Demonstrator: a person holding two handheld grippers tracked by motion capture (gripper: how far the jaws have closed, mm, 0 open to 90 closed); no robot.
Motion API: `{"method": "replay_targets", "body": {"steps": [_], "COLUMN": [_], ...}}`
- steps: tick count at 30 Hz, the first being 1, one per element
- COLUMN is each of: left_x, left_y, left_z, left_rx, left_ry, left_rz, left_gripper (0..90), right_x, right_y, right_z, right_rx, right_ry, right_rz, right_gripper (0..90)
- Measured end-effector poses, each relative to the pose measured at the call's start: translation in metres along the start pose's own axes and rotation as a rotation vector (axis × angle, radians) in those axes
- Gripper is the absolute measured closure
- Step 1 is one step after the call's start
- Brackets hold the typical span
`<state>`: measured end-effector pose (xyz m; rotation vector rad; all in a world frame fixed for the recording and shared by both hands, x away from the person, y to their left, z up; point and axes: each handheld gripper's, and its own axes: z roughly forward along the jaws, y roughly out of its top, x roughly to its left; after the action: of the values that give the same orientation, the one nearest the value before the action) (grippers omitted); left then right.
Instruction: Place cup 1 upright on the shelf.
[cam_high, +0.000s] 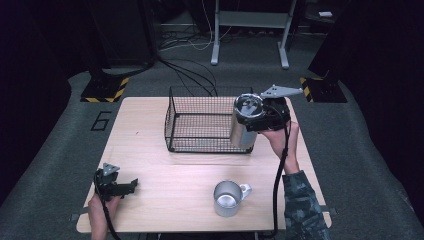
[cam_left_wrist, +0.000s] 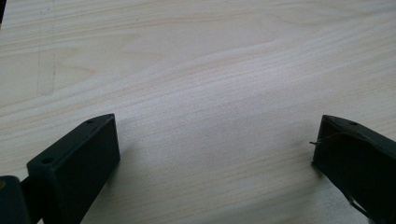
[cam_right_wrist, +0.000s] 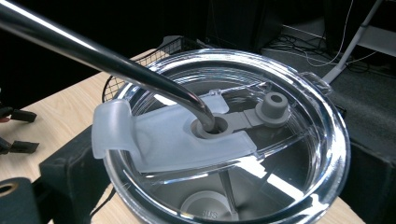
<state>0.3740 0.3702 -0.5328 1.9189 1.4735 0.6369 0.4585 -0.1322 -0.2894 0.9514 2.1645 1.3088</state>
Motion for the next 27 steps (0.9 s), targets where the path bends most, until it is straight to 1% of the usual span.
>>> {"method": "replay_targets", "body": {"steps": [8,9,15,17,21,23,24,26,27], "left_x": [0.000,0.000,0.000,0.000,0.000,0.000,0.000,0.000,0.000], "left_y": [0.000,0.000,0.000,0.000,0.000,0.000,0.000,0.000,0.000], "left_z": [0.000,0.000,0.000,0.000,0.000,0.000,0.000,0.000,0.000], "left_rx": [0.003,0.001,0.002,-0.001,0.005,0.005,0.005,0.004,0.002], "left_ry": [-0.002,-0.004,-0.004,-0.003,-0.004,-0.004,-0.004,-0.002,-0.004], "left_rz": [0.001,0.000,0.001,0.000,0.001,0.001,0.001,0.002,0.001], "left_gripper": [0.4,0.4,0.4,0.4,0.4,0.4,0.4,0.4,0.4], "right_x": [-0.004,-0.005,-0.005,-0.006,-0.007,-0.009,-0.009,-0.010,-0.010], "right_y": [0.008,0.009,0.014,0.016,0.018,0.018,0.019,0.019,0.020], "right_z": [0.007,0.008,0.013,0.015,0.018,0.021,0.022,0.025,0.026], "right_rx": [0.001,-0.005,0.003,-0.001,0.005,0.005,0.005,0.002,0.008], "right_ry": [-0.010,-0.010,-0.012,-0.013,-0.014,-0.017,-0.017,-0.014,-0.016], "right_rz": [0.008,0.006,0.013,0.004,0.014,0.010,0.020,0.011,0.016], "right_gripper": [3.5,3.5,3.5,3.5,3.5,3.5,3.5,3.5,3.5]}}
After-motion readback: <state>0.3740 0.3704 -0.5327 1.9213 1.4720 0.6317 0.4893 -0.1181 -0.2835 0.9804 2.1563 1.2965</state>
